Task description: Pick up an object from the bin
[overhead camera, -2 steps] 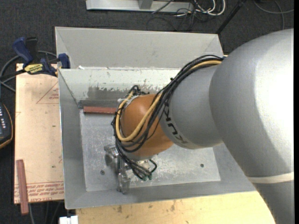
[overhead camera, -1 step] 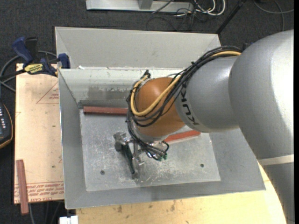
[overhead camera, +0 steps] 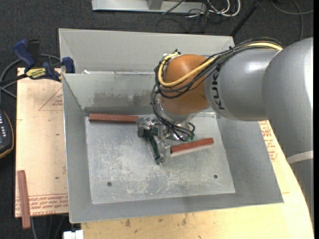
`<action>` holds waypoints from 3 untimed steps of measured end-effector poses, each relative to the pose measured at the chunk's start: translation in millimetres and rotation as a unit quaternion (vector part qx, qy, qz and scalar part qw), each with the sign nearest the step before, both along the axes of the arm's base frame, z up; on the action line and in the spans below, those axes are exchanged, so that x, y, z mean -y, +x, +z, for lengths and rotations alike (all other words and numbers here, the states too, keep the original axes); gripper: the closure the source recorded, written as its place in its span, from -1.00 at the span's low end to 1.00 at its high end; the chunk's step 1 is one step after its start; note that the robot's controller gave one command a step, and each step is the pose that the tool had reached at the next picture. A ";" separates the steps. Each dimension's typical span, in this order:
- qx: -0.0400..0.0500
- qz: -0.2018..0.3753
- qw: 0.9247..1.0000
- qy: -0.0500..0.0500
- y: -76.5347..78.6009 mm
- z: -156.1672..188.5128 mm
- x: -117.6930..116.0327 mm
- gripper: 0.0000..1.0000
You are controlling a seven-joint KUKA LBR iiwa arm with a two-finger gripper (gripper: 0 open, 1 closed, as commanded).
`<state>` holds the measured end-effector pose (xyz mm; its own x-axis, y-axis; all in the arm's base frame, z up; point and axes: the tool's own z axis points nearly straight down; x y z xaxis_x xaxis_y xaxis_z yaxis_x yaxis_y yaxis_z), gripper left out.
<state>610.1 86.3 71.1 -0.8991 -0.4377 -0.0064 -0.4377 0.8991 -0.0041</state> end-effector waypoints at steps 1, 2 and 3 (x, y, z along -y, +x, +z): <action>-0.001 0.176 0.984 -0.001 17.6 11.6 56.3 -1.00; -0.002 0.178 0.984 0.001 16.7 10.9 53.5 1.00; -0.003 0.273 0.962 0.000 -12.9 28.4 43.1 1.00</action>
Offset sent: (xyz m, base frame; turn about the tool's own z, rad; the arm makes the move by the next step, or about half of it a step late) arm 0.0162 -0.0541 0.0110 -0.3610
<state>597.2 43.2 99.5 -0.5348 -0.8449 -0.0018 -0.8449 0.5348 0.0007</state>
